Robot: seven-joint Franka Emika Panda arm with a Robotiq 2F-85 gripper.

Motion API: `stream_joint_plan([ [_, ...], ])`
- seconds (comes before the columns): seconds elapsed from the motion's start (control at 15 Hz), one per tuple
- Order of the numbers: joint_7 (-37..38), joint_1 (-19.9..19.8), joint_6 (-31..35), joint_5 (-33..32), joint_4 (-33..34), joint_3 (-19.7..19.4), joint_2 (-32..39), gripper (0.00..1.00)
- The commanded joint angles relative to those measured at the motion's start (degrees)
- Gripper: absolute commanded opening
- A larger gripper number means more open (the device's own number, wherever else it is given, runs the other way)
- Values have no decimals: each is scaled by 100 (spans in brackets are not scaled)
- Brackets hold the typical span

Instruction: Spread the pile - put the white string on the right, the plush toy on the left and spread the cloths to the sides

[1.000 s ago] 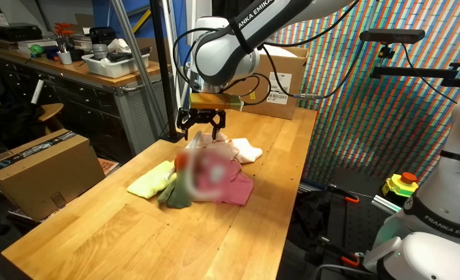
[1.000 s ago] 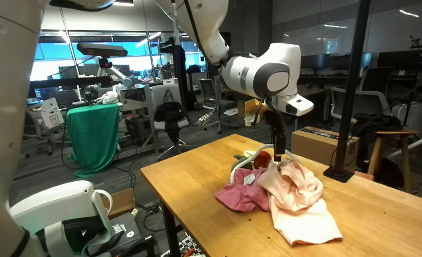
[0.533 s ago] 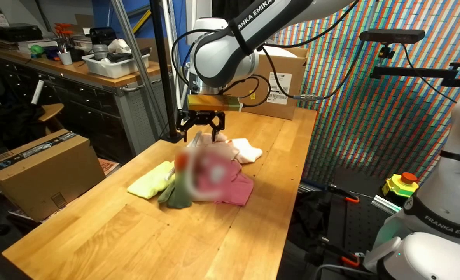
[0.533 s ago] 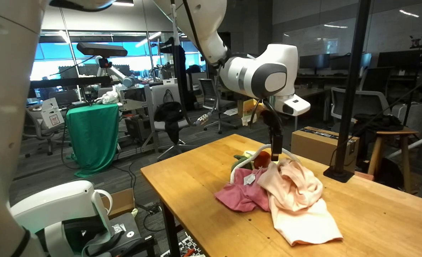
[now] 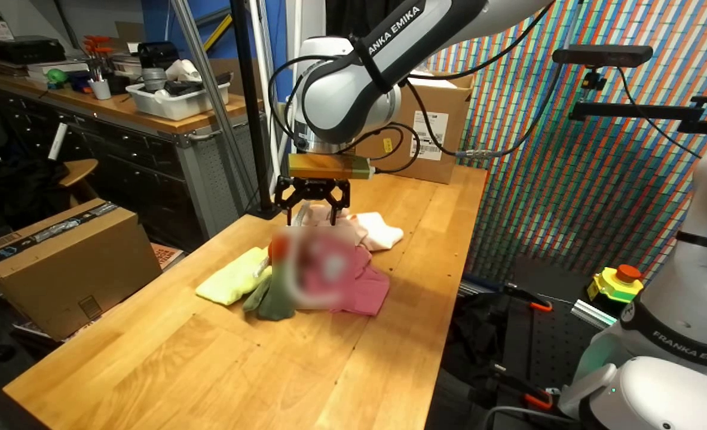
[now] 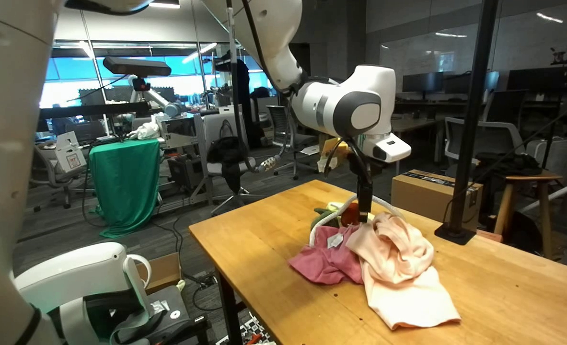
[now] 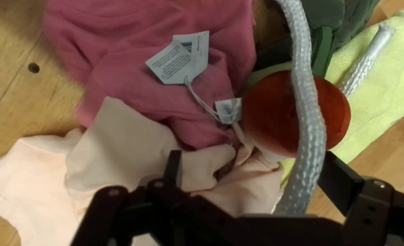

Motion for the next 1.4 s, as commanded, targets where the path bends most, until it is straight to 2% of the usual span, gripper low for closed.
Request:
stream_joint_plan([
  [0.0, 321, 101, 226, -120, -261, -89, -215, 100],
  [0.8, 782, 190, 249, -606, -560, -69, -642, 100],
  [0.87, 803, 185, 238, -621, -581, -65, -669, 97],
  [0.93, 829, 181, 232, -650, -598, -64, -687, 76],
  [1.07, 880, 170, 210, -704, -616, -58, -707, 71],
  [1.33, 898, 155, 230, -710, -674, -40, -740, 39],
])
